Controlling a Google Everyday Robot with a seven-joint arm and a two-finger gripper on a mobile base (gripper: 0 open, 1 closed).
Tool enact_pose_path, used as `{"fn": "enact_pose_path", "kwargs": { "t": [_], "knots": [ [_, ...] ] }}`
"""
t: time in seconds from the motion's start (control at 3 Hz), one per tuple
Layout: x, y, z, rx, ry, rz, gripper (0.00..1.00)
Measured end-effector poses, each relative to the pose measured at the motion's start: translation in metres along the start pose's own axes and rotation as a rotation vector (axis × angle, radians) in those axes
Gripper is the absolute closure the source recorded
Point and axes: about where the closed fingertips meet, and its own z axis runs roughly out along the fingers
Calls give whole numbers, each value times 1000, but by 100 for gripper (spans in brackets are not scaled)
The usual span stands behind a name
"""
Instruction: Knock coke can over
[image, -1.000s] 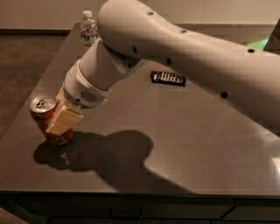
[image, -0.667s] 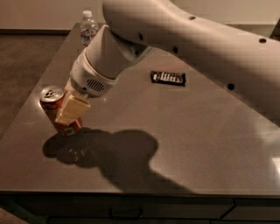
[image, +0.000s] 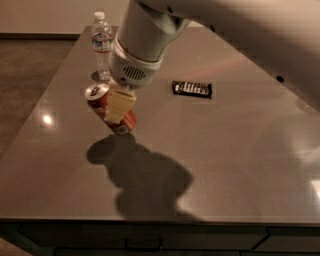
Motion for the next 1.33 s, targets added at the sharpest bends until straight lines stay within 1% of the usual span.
{"fn": "enact_pose_path", "kwargs": {
  "t": [0.33, 0.67, 1.0, 1.33],
  "knots": [
    [28, -6, -22, 55, 134, -19, 100],
    [47, -7, -37, 78, 240, -57, 100],
    [60, -11, -33, 43, 322, -111, 100],
    [68, -15, -20, -10, 388, -159, 83]
  ]
}}
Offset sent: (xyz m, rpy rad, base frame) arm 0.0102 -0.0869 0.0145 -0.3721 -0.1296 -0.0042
